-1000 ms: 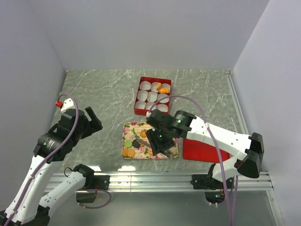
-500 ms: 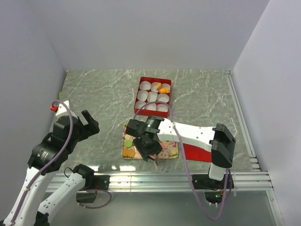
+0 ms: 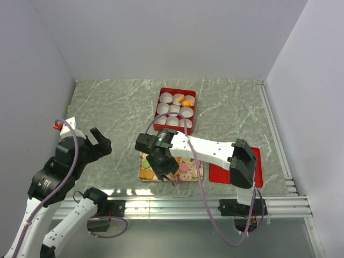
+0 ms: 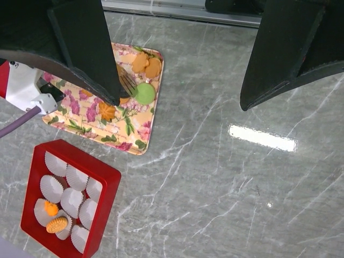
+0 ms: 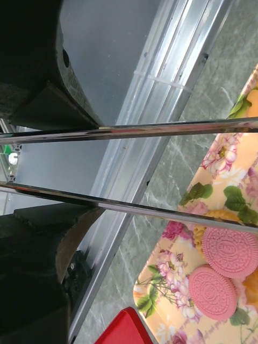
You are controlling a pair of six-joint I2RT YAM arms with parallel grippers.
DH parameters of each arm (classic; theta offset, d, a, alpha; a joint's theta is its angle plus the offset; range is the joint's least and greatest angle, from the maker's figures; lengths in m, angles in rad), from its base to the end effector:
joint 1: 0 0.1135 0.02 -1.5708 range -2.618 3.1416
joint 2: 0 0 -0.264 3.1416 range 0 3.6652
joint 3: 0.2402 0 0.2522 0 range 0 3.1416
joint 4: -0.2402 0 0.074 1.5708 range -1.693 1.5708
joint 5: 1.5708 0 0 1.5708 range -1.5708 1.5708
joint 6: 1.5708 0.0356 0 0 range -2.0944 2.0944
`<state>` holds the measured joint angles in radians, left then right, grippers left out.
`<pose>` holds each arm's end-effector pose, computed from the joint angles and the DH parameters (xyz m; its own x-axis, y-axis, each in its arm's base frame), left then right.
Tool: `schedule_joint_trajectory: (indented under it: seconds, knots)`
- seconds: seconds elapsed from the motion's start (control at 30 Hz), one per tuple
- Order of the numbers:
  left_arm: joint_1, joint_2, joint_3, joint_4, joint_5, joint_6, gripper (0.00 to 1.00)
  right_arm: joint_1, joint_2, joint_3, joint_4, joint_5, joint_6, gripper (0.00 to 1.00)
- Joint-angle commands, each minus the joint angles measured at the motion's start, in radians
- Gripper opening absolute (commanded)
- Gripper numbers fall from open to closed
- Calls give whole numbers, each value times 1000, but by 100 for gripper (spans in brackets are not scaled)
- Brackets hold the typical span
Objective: Pack the cookies
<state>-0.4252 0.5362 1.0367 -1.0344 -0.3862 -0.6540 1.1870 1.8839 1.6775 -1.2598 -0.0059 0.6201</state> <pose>0.0704 -0.0172 0.3641 -0.4207 -0.4281 -0.7998 -0.2132 0.9036 -0.3716 0.1364 0.3384 0.2642 -0.8420 -0.5332 -0.0816 -0.5384 0.8402 0.0654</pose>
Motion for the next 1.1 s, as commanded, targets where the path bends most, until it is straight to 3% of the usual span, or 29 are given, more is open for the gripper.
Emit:
schedule_joint_trajectory:
  seconds: [0.0, 0.53, 0.83, 1.07]
  knots:
    - [-3, -4, -4, 43, 23, 30, 99, 2, -12, 13, -3, 40, 7, 54]
    - [-3, -4, -12, 59, 55, 51, 99, 5, -124, -47, -75, 107, 76, 29]
    - [-3, 11, -13, 62, 64, 53, 99, -15, -192, -65, -115, 165, 82, 34]
    - [-3, 21, -15, 65, 75, 57, 99, -139, -189, 60, -148, 187, 24, 33]
